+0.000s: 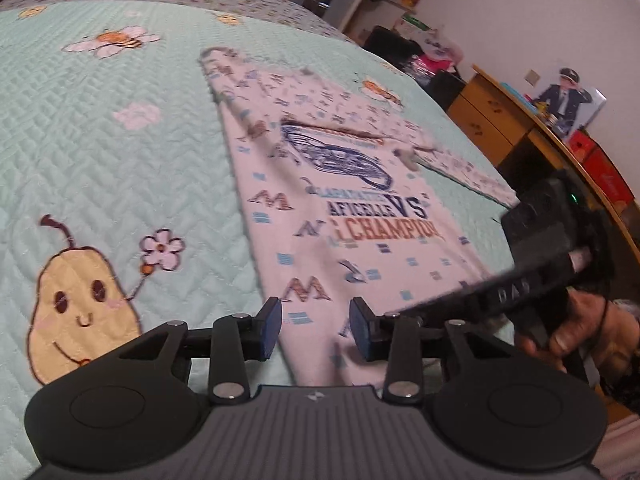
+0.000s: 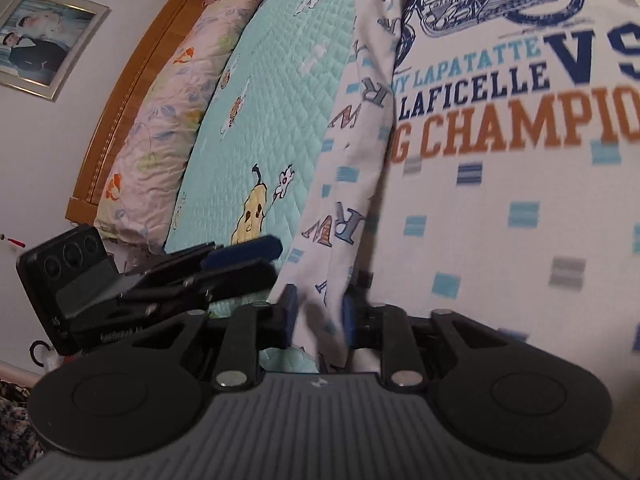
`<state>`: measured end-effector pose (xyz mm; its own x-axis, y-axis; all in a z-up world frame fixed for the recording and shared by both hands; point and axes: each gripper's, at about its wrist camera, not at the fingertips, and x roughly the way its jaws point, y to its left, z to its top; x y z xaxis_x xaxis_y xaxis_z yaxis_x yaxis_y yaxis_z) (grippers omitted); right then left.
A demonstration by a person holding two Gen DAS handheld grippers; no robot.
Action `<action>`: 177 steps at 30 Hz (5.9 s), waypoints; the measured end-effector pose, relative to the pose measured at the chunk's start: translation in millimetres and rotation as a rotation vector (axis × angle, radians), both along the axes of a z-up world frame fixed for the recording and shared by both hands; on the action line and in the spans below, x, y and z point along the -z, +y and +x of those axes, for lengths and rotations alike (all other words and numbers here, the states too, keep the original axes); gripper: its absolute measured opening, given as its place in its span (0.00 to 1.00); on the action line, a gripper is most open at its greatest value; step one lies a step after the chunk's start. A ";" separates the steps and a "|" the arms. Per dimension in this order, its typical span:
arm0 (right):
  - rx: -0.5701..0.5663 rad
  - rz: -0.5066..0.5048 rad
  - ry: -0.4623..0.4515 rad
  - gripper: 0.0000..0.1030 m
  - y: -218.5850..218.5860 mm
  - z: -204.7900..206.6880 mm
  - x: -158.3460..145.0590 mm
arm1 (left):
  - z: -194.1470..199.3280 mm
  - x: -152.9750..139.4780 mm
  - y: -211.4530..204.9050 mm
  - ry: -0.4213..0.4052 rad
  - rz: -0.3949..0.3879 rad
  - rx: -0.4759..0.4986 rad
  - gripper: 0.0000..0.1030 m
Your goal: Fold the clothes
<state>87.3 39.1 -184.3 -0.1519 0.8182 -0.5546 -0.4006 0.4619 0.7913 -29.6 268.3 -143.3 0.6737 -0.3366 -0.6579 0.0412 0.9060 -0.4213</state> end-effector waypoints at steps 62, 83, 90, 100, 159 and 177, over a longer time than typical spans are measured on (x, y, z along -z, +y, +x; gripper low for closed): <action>0.193 0.453 -0.067 0.70 105.0 198.8 36.5 | 166.9 -20.1 104.7 -0.095 0.114 -0.245 0.42; 0.154 0.613 0.013 0.72 92.9 214.5 47.8 | 334.2 -23.1 96.9 -0.211 0.486 0.324 0.42; 0.150 0.618 0.019 0.72 88.0 213.3 48.0 | 357.2 -9.8 87.1 -0.157 0.583 0.404 0.42; 0.141 0.602 -0.010 0.72 87.6 206.7 44.8 | 378.0 -0.5 79.3 -0.097 0.615 0.437 0.37; 0.338 0.043 -0.146 0.15 70.8 156.7 2.9 | 58.8 14.1 -54.5 -0.012 0.327 0.081 0.54; 0.902 0.139 -0.190 0.48 -111.9 160.6 -12.0 | 62.2 -1.2 -46.9 0.047 0.254 0.006 0.56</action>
<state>247.9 -72.8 -172.4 0.6567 0.6434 -0.3935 -0.0642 0.5676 0.8208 32.5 221.4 -142.1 0.6385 -0.1602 -0.7527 0.0324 0.9828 -0.1817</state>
